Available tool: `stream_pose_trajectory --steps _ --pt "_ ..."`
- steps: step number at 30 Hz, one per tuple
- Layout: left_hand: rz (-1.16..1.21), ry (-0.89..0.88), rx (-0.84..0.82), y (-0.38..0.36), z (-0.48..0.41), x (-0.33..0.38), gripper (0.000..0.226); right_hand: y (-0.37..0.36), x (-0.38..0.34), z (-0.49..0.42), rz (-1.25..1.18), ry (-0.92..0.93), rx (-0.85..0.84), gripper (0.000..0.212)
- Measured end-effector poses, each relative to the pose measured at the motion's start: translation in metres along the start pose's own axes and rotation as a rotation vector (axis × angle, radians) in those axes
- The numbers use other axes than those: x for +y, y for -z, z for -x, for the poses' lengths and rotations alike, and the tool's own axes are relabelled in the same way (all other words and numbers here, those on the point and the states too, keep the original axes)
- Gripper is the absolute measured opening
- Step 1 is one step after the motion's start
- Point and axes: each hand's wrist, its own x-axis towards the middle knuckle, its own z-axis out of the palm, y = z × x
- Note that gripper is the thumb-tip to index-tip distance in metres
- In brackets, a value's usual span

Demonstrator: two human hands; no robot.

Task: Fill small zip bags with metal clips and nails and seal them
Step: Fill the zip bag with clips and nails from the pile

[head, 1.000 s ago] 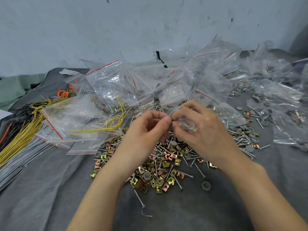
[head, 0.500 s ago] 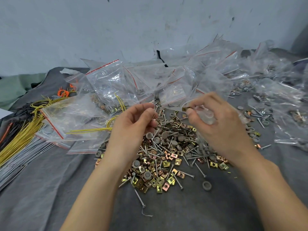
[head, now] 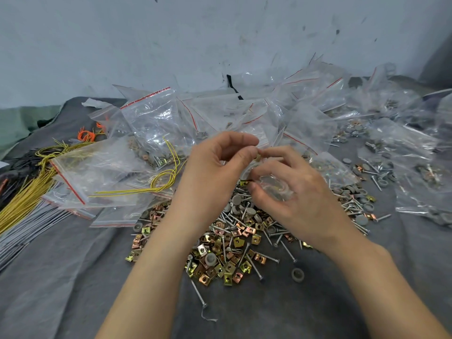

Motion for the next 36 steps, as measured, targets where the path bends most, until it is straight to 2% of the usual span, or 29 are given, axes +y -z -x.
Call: stream_pose_trajectory --steps 9,13,21,30,36 --pt "-0.067 -0.117 -0.002 -0.002 0.003 0.005 0.013 0.004 0.006 -0.001 -0.015 -0.007 0.058 0.016" --pt "-0.079 -0.116 -0.072 -0.005 0.004 0.002 0.017 0.005 0.009 -0.001 -0.01 -0.001 0.077 0.018" --pt "-0.164 -0.107 -0.035 0.001 0.005 0.0 0.015 0.008 0.011 0.0 0.003 -0.031 0.072 0.014" --pt "-0.141 -0.045 -0.188 0.01 0.012 -0.007 0.013 0.01 0.013 0.0 -0.009 -0.062 0.105 0.014" --pt "-0.158 -0.079 -0.166 0.006 0.013 -0.009 0.012 0.01 0.012 0.0 -0.011 -0.066 0.096 0.015"
